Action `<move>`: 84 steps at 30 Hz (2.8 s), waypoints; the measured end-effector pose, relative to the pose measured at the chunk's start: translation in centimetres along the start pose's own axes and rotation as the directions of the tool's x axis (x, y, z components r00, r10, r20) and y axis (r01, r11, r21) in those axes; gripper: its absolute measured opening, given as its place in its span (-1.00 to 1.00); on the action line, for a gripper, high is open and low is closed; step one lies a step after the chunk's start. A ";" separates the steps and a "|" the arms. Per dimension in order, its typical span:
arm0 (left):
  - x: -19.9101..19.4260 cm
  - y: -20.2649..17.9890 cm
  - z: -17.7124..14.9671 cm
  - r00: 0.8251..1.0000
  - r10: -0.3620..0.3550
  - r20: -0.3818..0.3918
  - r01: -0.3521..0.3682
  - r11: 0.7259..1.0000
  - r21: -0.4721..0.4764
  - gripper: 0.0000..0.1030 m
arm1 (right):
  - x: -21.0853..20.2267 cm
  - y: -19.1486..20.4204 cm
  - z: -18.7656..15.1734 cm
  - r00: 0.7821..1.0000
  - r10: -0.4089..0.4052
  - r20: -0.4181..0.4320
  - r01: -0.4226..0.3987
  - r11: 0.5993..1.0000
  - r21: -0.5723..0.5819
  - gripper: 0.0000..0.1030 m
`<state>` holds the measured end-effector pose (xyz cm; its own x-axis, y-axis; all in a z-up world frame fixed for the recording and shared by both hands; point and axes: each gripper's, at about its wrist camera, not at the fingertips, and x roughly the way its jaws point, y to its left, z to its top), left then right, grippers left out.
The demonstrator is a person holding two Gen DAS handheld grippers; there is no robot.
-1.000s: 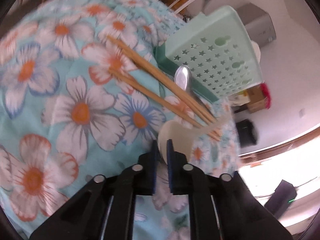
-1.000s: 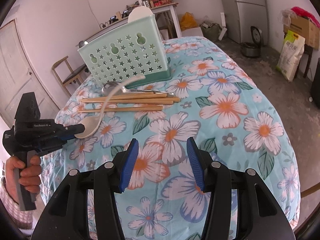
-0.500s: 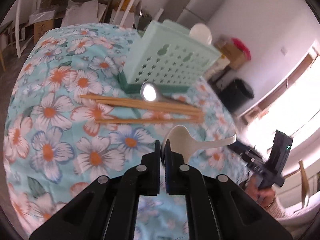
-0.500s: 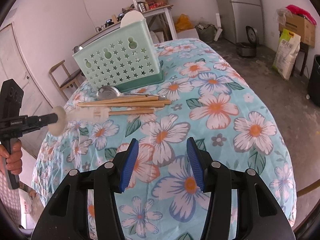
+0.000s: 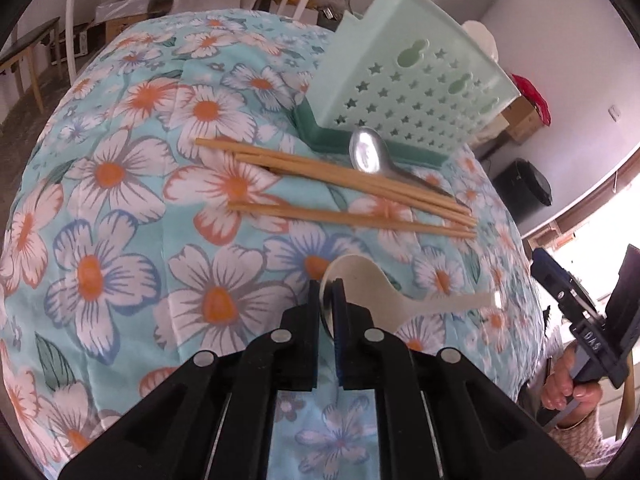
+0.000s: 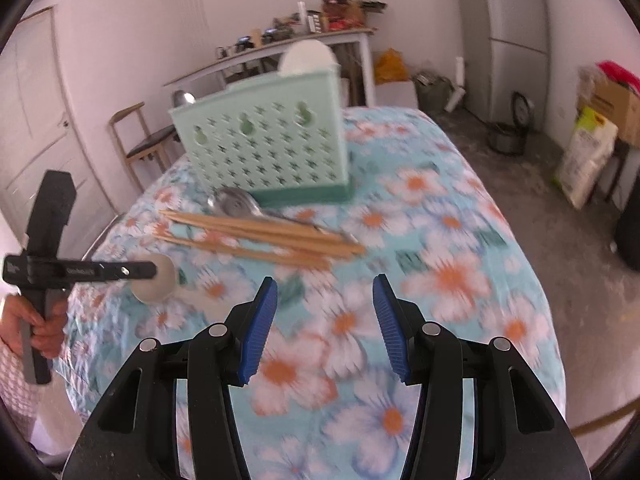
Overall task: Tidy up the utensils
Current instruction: 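Grasp a metal spoon beside the basket with the right tool while the left tool holds the white spoon, then lift the metal spoon with the right tool while the left tool holds the white spoon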
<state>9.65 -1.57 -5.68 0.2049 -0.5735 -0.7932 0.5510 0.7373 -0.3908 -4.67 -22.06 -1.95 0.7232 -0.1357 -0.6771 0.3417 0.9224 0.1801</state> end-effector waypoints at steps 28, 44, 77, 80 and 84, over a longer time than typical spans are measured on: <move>0.9 2.8 -1.8 0.970 -0.167 0.174 0.185 0.979 -0.087 -0.82 | 14.7 9.6 8.2 0.968 0.053 -0.247 -0.073 0.995 -0.070 -0.32; -0.9 2.0 -1.9 0.943 -0.210 0.256 0.214 0.977 0.013 -0.88 | 14.7 1.1 6.3 0.949 0.049 -0.310 0.018 0.977 0.211 -0.27; -1.4 0.7 -2.6 0.945 -0.186 0.268 0.170 0.982 0.080 -0.88 | 4.8 -0.4 3.4 0.898 0.150 -0.414 -0.093 0.984 0.153 -0.98; -1.4 0.7 -2.6 0.947 -0.180 0.267 0.164 0.983 0.081 -0.88 | 4.0 -1.6 1.7 0.878 0.153 -0.453 -0.071 0.979 0.192 -0.98; -1.2 0.6 -2.6 0.949 -0.173 0.263 0.157 0.984 0.080 -0.88 | 3.2 -2.7 -0.7 0.859 0.142 -0.492 -0.044 0.978 0.206 -0.84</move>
<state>7.67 0.50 -6.16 0.3119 -0.7658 -0.5625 0.6395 0.6070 -0.4718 -3.73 -24.77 -5.07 0.3743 0.1926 -0.9071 0.4261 0.8331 0.3528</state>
